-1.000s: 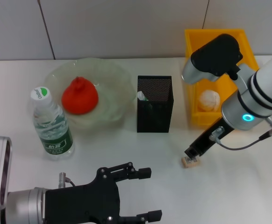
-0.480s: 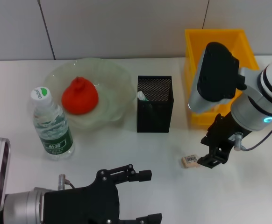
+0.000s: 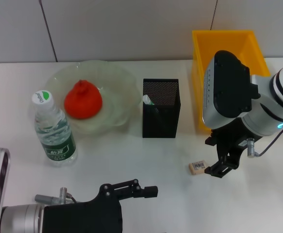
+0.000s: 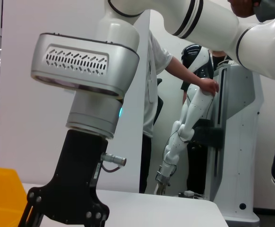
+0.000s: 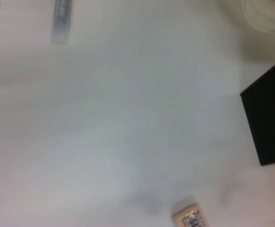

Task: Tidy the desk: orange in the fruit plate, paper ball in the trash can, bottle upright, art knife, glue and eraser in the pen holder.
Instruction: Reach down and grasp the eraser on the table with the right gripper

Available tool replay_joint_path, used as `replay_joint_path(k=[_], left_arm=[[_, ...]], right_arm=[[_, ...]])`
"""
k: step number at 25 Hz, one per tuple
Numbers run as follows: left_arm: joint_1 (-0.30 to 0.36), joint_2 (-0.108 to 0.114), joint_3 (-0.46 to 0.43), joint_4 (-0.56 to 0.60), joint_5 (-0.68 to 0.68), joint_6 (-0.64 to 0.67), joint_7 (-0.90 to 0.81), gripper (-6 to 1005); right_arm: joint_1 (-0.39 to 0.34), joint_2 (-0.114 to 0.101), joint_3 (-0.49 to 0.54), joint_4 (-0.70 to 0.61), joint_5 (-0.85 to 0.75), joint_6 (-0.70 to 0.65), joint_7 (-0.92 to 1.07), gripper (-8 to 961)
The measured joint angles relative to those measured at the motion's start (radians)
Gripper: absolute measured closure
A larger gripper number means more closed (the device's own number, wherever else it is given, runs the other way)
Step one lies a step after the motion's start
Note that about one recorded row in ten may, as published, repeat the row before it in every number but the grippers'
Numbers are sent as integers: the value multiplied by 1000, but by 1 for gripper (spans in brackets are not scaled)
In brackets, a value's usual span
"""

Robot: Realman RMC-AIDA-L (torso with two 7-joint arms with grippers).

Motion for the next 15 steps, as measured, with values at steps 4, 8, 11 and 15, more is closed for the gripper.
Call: replay_joint_path(k=[4,8,11,15], left_arm=[[5,-1,-2,0,1,0,0,216],[7,-2,-2,0,2,0,-1,217],[7,-1,-2,0,2,0,-1,217],[7,0,-2,0,2,0,-1,217]], right_arm=[[1,0,-10,-38,-1,39,-12,232],[7,2,-15,-83,0,86,-14,235],[8,3,-35,-99,1,112,-10,237],[9,5,-60,-108,11,122,0,239]])
